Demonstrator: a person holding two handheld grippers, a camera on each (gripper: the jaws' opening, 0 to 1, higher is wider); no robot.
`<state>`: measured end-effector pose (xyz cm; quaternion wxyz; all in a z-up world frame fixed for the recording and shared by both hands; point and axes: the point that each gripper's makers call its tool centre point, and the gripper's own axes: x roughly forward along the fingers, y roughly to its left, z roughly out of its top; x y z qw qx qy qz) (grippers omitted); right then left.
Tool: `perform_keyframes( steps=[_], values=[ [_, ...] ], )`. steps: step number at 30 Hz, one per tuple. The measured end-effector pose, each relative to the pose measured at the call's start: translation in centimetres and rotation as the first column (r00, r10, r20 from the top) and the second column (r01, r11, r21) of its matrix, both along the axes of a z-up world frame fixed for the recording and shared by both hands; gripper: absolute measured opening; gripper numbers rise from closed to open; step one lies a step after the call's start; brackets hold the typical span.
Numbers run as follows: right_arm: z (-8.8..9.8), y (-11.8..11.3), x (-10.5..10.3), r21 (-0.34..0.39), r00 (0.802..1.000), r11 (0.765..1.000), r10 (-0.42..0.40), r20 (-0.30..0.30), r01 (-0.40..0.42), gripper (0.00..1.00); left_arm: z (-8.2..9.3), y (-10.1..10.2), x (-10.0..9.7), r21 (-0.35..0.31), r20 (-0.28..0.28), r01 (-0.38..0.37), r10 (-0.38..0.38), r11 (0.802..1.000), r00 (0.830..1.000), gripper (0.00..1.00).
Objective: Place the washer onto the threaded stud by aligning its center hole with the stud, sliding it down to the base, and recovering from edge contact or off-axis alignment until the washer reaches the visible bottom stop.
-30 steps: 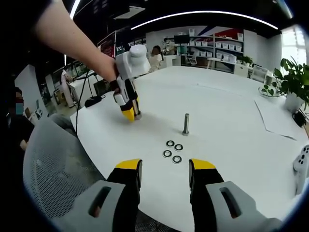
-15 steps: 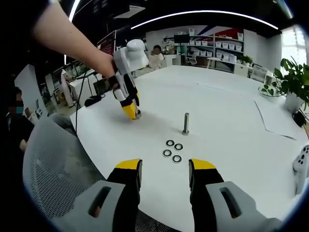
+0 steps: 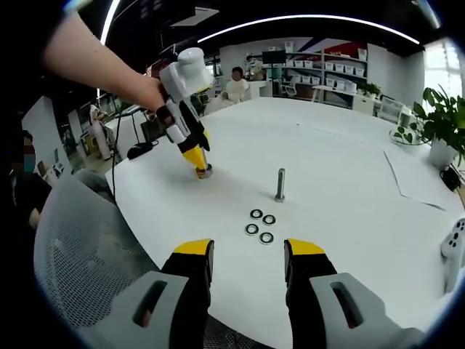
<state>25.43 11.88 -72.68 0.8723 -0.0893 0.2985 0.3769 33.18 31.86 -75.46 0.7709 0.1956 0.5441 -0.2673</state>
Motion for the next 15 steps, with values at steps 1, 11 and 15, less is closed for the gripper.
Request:
perform_keyframes(
  steps=[1,11,15],
  values=[
    [0.0,0.0,0.0,0.0,1.0,1.0,0.0,-0.001,0.0,0.42,0.1,0.0,-0.1,-0.009,0.007,-0.004,0.004,1.0,1.0,0.41],
    [-0.2,0.0,-0.1,-0.009,1.0,1.0,0.002,-0.009,-0.003,0.42,1.8,-0.1,-0.8,-0.07,0.092,-0.043,0.05,0.997,0.995,0.41],
    [-0.3,0.0,-0.2,-0.012,1.0,1.0,0.006,-0.013,-0.006,0.42,2.1,0.0,-1.5,-0.097,0.114,-0.061,0.072,0.993,0.991,0.42]
  ],
)
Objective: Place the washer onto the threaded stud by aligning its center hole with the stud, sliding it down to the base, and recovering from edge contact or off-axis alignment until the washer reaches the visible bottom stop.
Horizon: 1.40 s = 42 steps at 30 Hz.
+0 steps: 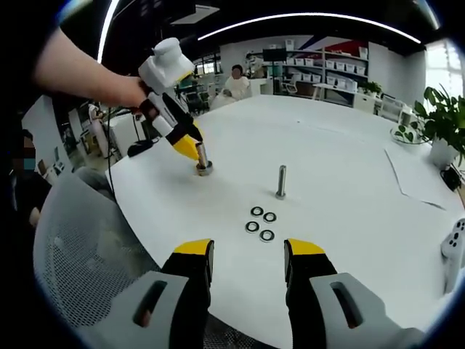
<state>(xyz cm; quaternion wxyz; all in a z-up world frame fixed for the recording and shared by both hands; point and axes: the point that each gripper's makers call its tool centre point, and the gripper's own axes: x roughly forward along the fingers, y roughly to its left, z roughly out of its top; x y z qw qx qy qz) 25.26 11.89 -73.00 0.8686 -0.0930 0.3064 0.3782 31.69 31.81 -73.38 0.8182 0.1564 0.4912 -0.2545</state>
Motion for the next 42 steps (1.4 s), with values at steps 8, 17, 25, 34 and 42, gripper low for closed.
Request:
perform_keyframes(
  steps=[8,17,25,34,42],
  values=[
    [-0.3,0.0,0.0,-0.011,1.0,1.0,0.005,-0.007,-0.005,0.42,0.6,0.9,-1.5,-0.04,0.044,-0.047,0.049,0.998,0.998,0.45],
    [-0.4,-0.1,-0.1,-0.019,1.0,1.0,0.002,-0.013,-0.002,0.42,1.7,1.8,-2.8,-0.096,0.091,-0.105,0.114,0.99,0.989,0.45],
    [-0.6,-0.2,-0.1,-0.031,1.0,1.0,0.003,-0.014,-0.004,0.42,2.0,1.9,-4.4,-0.161,0.125,-0.131,0.151,0.978,0.981,0.45],
    [-0.9,-0.6,0.0,-0.05,1.0,0.999,-0.02,-0.022,0.019,0.44,1.6,2.1,-6.5,-0.223,0.137,-0.13,0.163,0.966,0.977,0.44],
    [-1.4,-0.9,0.0,-0.076,0.999,0.997,-0.032,-0.038,0.029,0.44,1.6,2.2,-8.1,-0.273,0.137,-0.144,0.187,0.951,0.973,0.44]
  ],
)
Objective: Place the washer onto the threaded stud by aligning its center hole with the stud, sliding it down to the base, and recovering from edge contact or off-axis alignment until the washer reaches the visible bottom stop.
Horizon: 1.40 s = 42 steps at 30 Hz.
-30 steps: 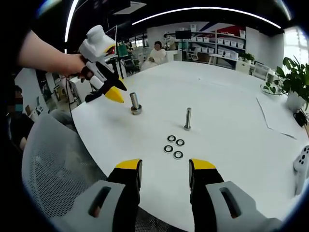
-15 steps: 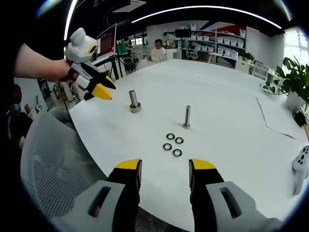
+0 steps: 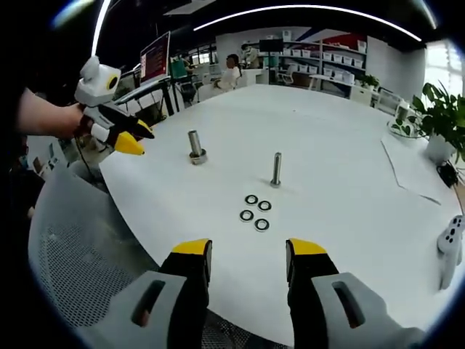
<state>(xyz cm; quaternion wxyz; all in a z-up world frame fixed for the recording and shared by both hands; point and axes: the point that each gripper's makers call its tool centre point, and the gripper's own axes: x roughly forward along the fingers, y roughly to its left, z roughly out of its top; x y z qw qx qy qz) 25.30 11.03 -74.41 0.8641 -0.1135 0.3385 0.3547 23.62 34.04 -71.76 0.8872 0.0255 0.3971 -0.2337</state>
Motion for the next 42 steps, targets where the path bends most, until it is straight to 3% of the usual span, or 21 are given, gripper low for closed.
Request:
perform_keyframes(
  steps=[14,36,42],
  values=[
    [-0.1,-0.8,0.4,-0.01,0.999,0.999,-0.047,0.002,0.047,0.44,0.4,0.3,-1.5,-0.044,0.034,-0.034,0.035,0.998,0.999,0.44],
    [-0.6,-1.0,0.2,-0.051,0.999,0.998,-0.043,-0.006,0.042,0.44,1.2,1.4,-3.0,-0.11,0.079,-0.082,0.091,0.991,0.993,0.43],
    [-0.7,-1.1,0.3,-0.058,0.999,0.997,-0.044,-0.005,0.044,0.45,1.6,1.5,-3.2,-0.153,0.096,-0.094,0.11,0.984,0.989,0.43]
  ],
)
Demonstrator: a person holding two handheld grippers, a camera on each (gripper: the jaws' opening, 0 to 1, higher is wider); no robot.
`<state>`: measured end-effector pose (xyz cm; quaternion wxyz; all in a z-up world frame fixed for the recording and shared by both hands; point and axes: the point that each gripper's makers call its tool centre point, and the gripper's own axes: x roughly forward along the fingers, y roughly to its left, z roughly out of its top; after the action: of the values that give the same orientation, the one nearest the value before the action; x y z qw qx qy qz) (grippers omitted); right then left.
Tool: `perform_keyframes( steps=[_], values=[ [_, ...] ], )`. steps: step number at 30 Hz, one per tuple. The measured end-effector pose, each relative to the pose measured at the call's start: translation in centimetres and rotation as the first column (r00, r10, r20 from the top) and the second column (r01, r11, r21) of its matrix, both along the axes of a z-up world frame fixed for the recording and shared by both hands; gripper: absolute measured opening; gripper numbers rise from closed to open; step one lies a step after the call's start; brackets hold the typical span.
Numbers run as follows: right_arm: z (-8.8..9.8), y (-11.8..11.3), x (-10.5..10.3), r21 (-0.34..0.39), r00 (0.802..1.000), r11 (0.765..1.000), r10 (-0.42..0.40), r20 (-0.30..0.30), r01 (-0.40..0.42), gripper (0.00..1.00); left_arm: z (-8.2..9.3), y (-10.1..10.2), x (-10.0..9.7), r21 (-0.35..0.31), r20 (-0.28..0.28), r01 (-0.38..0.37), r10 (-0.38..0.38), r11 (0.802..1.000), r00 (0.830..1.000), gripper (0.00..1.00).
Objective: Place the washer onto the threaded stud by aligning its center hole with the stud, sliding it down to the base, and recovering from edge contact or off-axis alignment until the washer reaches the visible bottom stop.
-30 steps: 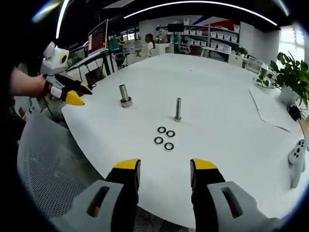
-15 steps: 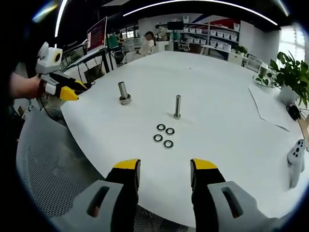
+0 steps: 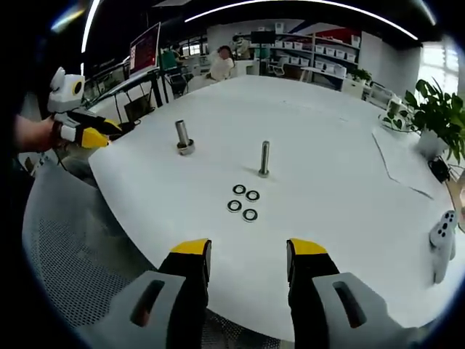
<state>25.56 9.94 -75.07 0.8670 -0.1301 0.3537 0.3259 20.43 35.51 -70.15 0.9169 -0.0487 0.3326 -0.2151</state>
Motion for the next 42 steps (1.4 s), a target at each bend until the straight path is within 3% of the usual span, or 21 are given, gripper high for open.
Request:
perform_keyframes(
  steps=[9,12,31,42],
  values=[
    [-0.2,-0.1,0.0,-0.01,1.0,1.0,0.0,-0.005,0.0,0.44,-0.2,0.3,-0.2,0.006,0.018,-0.019,0.019,1.0,1.0,0.42],
    [-0.2,-0.1,-0.1,-0.009,1.0,1.0,-0.002,-0.006,0.002,0.44,0.2,0.5,-0.1,0.017,0.061,-0.035,0.034,0.999,0.998,0.42],
    [-0.4,-0.1,-0.1,-0.016,1.0,1.0,0.005,-0.016,-0.005,0.44,-0.6,0.3,-1.1,-0.007,0.052,-0.06,0.061,0.998,0.997,0.4],
    [-0.7,-0.1,-0.3,-0.033,1.0,0.999,0.014,-0.025,-0.015,0.44,-0.7,0.1,-1.3,-0.011,0.08,-0.071,0.072,0.997,0.994,0.38]
  ],
)
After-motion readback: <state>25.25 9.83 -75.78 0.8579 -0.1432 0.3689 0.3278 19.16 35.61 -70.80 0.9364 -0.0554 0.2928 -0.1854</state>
